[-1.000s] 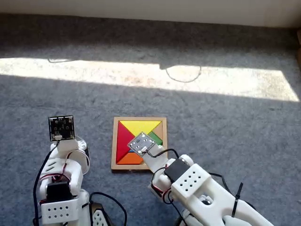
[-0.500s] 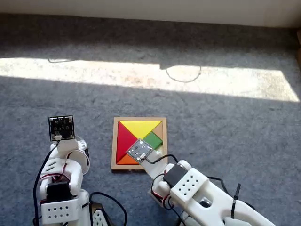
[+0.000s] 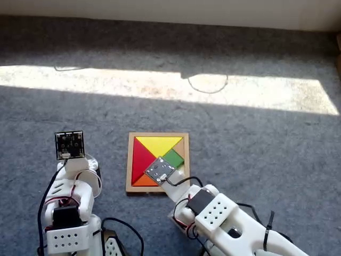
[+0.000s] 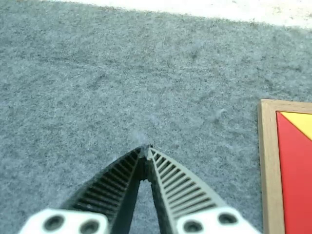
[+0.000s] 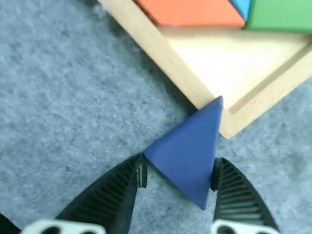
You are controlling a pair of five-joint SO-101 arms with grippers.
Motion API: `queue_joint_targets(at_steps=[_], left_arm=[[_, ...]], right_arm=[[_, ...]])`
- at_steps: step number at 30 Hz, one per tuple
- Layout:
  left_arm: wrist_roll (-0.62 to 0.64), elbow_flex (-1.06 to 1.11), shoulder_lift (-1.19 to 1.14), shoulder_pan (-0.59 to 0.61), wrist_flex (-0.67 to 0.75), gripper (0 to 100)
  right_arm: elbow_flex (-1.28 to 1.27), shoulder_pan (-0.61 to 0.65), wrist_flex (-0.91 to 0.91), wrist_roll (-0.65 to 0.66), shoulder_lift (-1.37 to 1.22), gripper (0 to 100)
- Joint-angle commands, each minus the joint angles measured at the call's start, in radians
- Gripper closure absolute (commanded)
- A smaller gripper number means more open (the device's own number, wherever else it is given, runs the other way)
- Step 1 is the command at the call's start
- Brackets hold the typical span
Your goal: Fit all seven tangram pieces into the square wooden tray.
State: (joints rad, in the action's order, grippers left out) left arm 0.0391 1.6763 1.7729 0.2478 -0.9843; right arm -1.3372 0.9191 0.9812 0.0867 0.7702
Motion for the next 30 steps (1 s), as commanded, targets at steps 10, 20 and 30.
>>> queue_joint_targets(at_steps=[10,20,30], left_arm=[[-0.005,0.019,0.042,0.01,0.002,99],[-0.005,0.019,0.042,0.01,0.002,99],[-0.005,0.019,0.044,0.051,0.002,99]], right_arm=[[0.173,-0.074,0.045,0.091,0.016,86.1],[0.234,-0.122,0.056,0.218,0.016,86.1],[0.312,-0.015,0.171,0.08,0.016,86.1]])
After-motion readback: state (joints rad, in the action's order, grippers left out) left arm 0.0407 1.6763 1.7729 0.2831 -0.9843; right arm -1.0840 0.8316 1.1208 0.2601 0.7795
